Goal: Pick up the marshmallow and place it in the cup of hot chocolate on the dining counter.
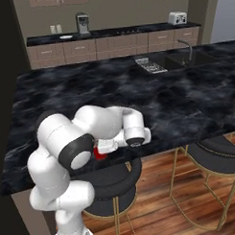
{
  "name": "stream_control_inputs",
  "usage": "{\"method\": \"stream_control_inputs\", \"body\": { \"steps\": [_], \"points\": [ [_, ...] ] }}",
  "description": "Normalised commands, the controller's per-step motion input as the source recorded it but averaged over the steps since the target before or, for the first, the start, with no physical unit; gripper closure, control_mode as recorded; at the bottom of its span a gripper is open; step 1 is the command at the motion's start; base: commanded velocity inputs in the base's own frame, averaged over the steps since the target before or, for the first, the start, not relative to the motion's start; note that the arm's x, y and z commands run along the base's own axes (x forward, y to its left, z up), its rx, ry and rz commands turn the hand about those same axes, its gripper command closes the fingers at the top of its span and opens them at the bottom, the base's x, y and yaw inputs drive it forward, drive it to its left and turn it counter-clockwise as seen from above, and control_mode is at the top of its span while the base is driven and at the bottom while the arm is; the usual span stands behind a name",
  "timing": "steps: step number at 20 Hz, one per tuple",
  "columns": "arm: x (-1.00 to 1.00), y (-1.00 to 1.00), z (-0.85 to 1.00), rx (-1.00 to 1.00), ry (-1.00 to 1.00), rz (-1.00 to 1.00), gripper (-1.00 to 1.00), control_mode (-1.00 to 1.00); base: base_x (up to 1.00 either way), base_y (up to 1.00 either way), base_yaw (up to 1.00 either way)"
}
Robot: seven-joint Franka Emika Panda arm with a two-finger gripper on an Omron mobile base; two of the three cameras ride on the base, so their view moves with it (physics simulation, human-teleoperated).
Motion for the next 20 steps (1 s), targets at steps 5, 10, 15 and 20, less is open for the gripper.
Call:
{"method": "stream_control_inputs", "body": {
  "steps": [5,10,15,20],
  "points": [
    [0.06,-0.05,-0.14,0.0,0.01,0.0,1.0,-1.0,0.0,0.0,0.0],
    [0.05,-0.01,0.0,0.0,0.0,0.0,1.0,-1.0,0.0,0.0,0.0],
    [0.21,0.0,0.0,0.0,0.0,-0.05,1.0,-1.0,0.0,0.0,0.0],
    [0.31,0.0,0.0,0.0,0.0,-0.09,1.0,-1.0,0.0,0.0,0.0]
  ]
}}
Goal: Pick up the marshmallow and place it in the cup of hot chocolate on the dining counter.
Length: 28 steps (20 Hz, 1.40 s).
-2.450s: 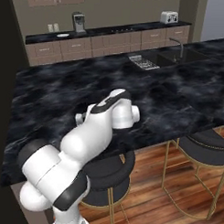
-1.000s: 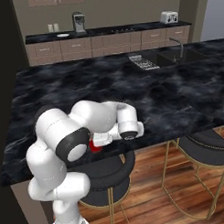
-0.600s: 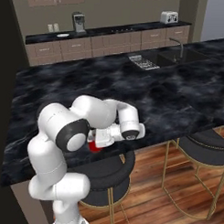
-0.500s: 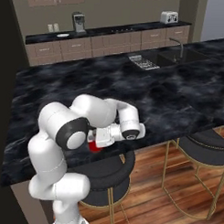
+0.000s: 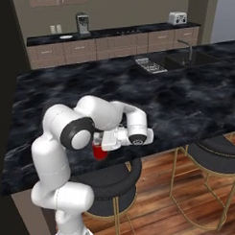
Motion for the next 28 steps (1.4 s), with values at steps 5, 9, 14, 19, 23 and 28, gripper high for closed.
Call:
{"method": "stream_control_inputs", "body": {
  "steps": [5,9,14,19,23,28],
  "points": [
    [0.22,0.0,-0.16,-0.04,0.0,-0.06,1.0,-1.0,0.0,0.0,0.0],
    [0.12,0.0,-0.34,-0.06,0.0,-0.02,1.0,-1.0,0.0,0.0,0.0],
    [0.28,0.0,-0.26,-0.03,0.0,-0.01,1.0,-1.0,0.0,0.0,0.0],
    [0.29,0.0,-0.02,0.0,0.0,0.0,1.0,-1.0,0.0,0.0,0.0],
    [0.18,0.0,-0.19,-0.01,0.0,0.0,1.0,-1.0,0.0,0.0,0.0],
    [0.0,0.0,-0.18,-0.02,0.0,0.0,-1.0,-1.0,0.0,0.0,0.0]
  ]
}}
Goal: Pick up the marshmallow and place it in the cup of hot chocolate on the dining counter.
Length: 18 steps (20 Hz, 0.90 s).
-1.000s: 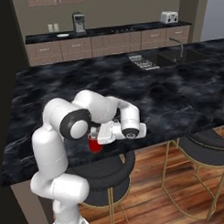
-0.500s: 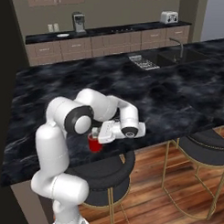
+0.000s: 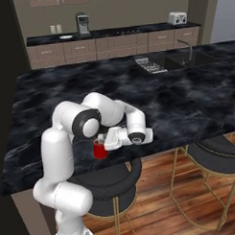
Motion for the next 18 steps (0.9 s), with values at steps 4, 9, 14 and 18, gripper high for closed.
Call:
{"method": "stream_control_inputs", "body": {
  "steps": [4,9,14,18],
  "points": [
    [-0.08,0.0,0.01,0.0,-0.03,0.0,-1.0,-1.0,0.0,0.0,0.0],
    [-0.2,0.12,0.19,0.0,-0.06,0.0,-1.0,-1.0,0.0,0.0,0.0],
    [-0.34,0.02,0.76,0.0,-0.18,0.0,-1.0,-1.0,0.0,0.0,0.0],
    [-0.84,0.17,0.98,-0.04,-0.43,0.0,-1.0,-1.0,0.0,0.0,0.0]
  ]
}}
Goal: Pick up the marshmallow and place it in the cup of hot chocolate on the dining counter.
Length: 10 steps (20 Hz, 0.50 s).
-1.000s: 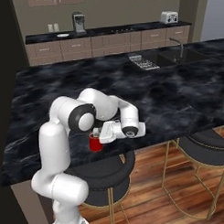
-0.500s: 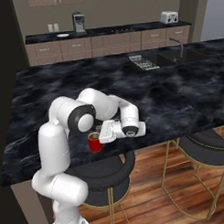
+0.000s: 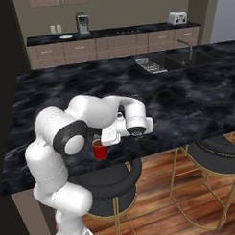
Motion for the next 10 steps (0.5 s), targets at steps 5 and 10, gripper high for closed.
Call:
{"method": "stream_control_inputs", "body": {
  "steps": [5,10],
  "points": [
    [-0.98,0.45,1.0,-0.11,-0.54,0.0,-1.0,-1.0,0.0,0.0,0.0],
    [-1.0,0.54,1.0,-0.11,-0.52,0.0,-1.0,-1.0,0.0,0.0,0.0]
  ]
}}
